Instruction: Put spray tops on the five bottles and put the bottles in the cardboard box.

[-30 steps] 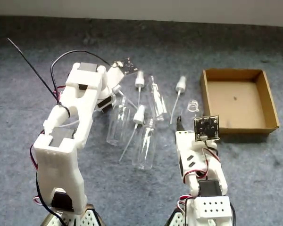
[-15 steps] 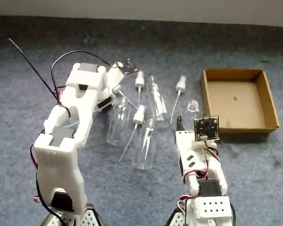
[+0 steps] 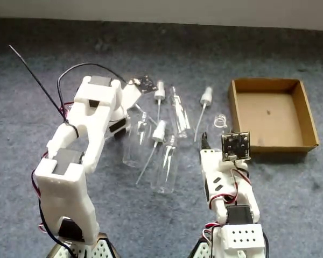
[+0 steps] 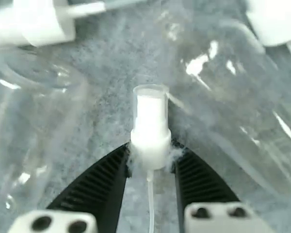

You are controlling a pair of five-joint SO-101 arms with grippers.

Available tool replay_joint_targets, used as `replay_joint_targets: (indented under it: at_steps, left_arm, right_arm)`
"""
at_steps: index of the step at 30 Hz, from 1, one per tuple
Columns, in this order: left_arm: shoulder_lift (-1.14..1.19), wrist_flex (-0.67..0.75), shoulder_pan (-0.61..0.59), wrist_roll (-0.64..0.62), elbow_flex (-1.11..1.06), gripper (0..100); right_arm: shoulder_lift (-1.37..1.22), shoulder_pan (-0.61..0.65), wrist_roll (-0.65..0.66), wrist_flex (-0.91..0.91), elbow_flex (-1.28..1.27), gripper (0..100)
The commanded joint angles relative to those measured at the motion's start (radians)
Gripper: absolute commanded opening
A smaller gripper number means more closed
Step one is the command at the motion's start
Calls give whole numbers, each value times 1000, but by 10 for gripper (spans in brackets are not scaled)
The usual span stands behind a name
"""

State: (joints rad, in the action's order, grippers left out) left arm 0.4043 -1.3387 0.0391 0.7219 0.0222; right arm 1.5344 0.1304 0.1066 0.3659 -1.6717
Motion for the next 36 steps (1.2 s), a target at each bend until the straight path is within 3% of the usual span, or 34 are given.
replay_joint_targets:
  at_steps: [1, 9, 16, 20, 22, 28, 36]
  left_arm:
    - [-157, -123, 16, 5, -2, 41]
    - [-318, -250, 16, 3, 1, 41]
    - [-558, -259, 16, 2, -1, 43]
    - [-677, -259, 47, -2, -7, 42]
    - [-720, -258, 79, -77, -7, 42]
    - [-811, -86, 174, -439, -16, 42]
    - [-886, 209, 294, -500, -150, 41]
  right_arm:
    - [21, 45, -9, -27, -108, 114]
    - [21, 54, -3, -27, -108, 114]
    - [21, 176, -3, -27, -108, 114]
    - [21, 182, -8, -27, -108, 114]
    - [21, 183, -3, -27, -108, 114]
    - [21, 183, -9, -82, -108, 114]
    - [21, 185, -9, -179, -108, 114]
